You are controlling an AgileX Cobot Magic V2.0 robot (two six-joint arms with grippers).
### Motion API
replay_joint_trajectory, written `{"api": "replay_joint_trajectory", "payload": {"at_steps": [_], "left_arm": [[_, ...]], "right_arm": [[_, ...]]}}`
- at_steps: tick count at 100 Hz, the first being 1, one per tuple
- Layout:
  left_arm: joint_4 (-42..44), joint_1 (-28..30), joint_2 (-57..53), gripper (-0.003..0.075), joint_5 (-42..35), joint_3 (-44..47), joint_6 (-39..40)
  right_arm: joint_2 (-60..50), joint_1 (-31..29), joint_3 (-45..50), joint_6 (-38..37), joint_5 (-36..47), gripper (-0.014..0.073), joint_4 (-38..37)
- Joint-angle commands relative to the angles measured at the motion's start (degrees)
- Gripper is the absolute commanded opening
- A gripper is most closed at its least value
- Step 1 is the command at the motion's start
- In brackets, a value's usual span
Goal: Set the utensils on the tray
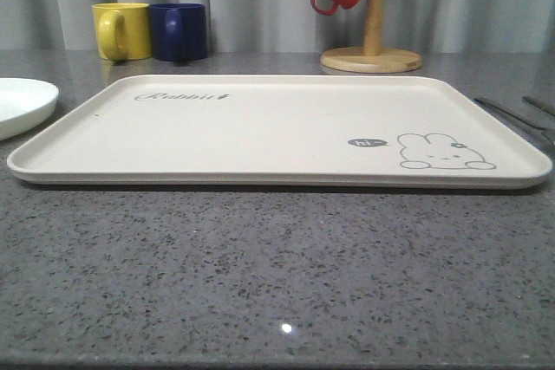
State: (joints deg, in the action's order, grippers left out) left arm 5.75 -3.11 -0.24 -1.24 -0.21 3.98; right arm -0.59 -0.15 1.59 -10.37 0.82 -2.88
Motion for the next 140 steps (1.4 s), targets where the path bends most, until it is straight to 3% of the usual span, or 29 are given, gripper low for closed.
{"api": "replay_joint_trajectory", "payload": {"at_steps": [1, 31, 45, 69, 104, 140], "left_arm": [[0.01, 0.22, -1.89, -0.0017, -4.85, 2.35, 0.35], [-0.21, 0.22, -1.89, -0.0017, -4.85, 1.69, 0.35], [-5.24, 0.22, -1.39, -0.0017, -2.72, -3.16, 0.35], [-6.21, 0.22, 7.14, -0.0017, 12.88, -21.56, 0.35], [-0.73, 0.22, 33.46, -0.0017, 49.44, -52.78, -0.04], [2.4, 0.22, 49.22, -0.0017, 52.08, -56.73, -0.04]], "right_arm": [[-0.35, -0.32, -1.05, 0.62, 4.87, -0.0069, 0.07], [-0.35, -0.32, -1.05, 0.62, 4.87, -0.0069, 0.07], [-0.35, -0.32, -1.05, 0.62, 4.87, -0.0069, 0.07], [-0.35, -0.32, -1.05, 0.62, 4.87, -0.0069, 0.07], [-0.35, -0.32, -1.05, 0.62, 4.87, -0.0069, 0.07], [-0.35, -0.32, -1.05, 0.62, 4.87, -0.0069, 0.07]]}}
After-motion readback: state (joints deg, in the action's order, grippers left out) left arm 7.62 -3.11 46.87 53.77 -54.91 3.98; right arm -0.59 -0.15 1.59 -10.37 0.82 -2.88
